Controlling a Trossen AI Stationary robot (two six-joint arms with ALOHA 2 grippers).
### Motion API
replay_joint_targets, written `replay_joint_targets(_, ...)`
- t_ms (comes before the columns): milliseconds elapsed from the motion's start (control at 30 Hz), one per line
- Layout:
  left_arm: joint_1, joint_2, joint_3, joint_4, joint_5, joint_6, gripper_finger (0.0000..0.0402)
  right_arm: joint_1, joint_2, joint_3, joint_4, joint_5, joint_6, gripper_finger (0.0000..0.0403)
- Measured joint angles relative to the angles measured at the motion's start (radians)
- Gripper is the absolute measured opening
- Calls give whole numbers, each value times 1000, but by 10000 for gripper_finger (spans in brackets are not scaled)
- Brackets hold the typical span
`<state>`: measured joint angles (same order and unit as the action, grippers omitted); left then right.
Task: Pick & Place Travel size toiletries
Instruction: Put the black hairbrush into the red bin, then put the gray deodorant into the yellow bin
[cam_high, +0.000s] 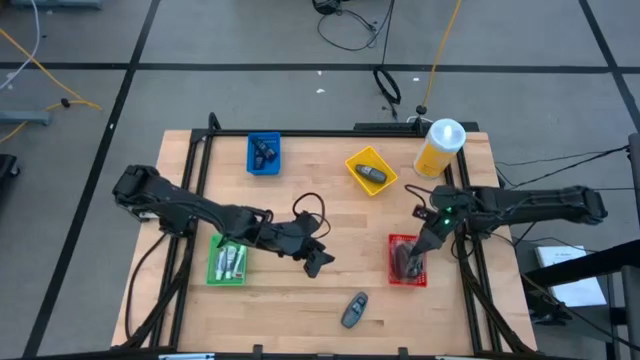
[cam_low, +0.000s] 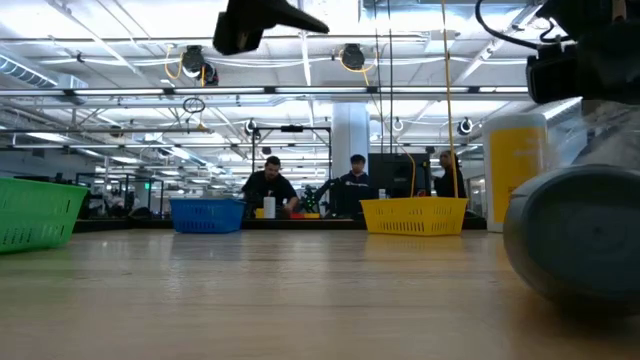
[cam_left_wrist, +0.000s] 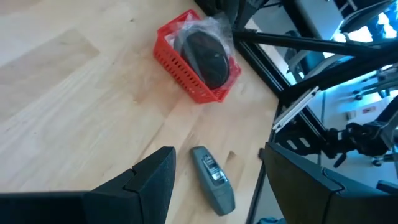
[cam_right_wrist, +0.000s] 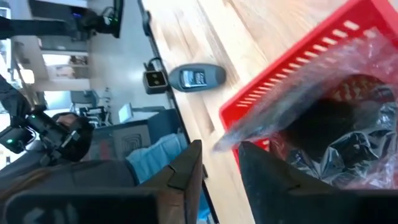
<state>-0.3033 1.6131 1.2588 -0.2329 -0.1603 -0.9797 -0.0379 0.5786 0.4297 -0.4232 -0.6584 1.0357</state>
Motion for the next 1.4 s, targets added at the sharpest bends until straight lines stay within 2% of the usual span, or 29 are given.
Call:
replay_joint_targets(233, -21, 18, 86, -80, -46, 5, 241, -21, -71, 0, 0, -1, 0, 78)
replay_joint_targets(433, -27, 77, 130, -138, -44, 6, 241, -21, -116, 0, 10, -1, 11, 67)
replay_joint_targets(533, -27, 79, 130, -211, -10, -16, 241, -19, -126, 0, 94, -1, 25, 62)
replay_joint_targets(633, -27, 69, 131, -308, 9, -61, 241, -5, -125, 0, 264, 1, 22, 54)
replay_joint_targets(767, -27, 34, 131, -417, 28, -80, 241, 23, -90, 0, 472, 12, -12, 37)
replay_joint_targets(967, -27, -23, 131, -634, 29, -92, 241, 68, -3, 6, 673, 55, -55, 3)
replay_joint_targets(1167, -42, -78, 131, -829, 27, -111, 241, 109, 108, 112, 704, 122, -159, 1)
replay_joint_targets(1400, -75, -125, 131, -922, 22, -114, 241, 145, 231, 255, 624, 172, -279, 1)
